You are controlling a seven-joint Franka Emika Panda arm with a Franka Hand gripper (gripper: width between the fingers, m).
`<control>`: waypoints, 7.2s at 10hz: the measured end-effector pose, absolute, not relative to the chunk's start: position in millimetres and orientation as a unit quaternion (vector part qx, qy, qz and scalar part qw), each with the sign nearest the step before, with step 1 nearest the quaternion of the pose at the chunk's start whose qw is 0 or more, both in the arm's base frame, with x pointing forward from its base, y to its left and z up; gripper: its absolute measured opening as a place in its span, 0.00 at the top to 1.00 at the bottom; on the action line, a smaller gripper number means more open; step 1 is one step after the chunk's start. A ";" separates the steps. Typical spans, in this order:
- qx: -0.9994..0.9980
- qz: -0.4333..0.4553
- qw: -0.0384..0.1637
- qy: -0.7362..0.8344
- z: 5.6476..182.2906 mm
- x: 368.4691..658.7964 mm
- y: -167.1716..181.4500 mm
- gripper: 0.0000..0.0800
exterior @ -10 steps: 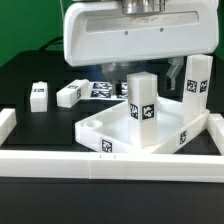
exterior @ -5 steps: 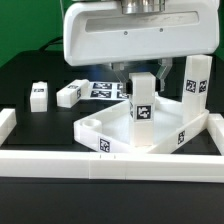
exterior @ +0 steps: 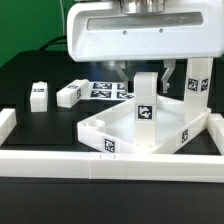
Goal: Assemble desk
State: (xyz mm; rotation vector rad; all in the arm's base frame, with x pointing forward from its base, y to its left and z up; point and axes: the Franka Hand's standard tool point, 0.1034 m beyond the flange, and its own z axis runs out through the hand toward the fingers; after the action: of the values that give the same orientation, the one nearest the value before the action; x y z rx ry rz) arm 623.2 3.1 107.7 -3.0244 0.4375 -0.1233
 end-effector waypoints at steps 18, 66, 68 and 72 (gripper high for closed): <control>-0.926 -0.037 0.044 0.374 116.1 617.2 7.9 0.20; -0.958 -0.054 -0.014 0.281 6.9 493.6 -38.8 0.93; -0.958 -0.054 -0.014 0.280 6.9 493.7 -38.8 0.93; -0.971 -0.055 -0.017 0.231 7.2 494.2 -39.5 0.93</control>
Offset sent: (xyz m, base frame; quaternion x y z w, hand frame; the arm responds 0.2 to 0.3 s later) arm -0.0092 -0.0015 -0.0065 -0.0007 -0.0108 0.2873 0.9578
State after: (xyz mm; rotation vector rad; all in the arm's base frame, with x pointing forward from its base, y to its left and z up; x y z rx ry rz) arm 494.2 -39.5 7.2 -3.0852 0.7326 -0.1742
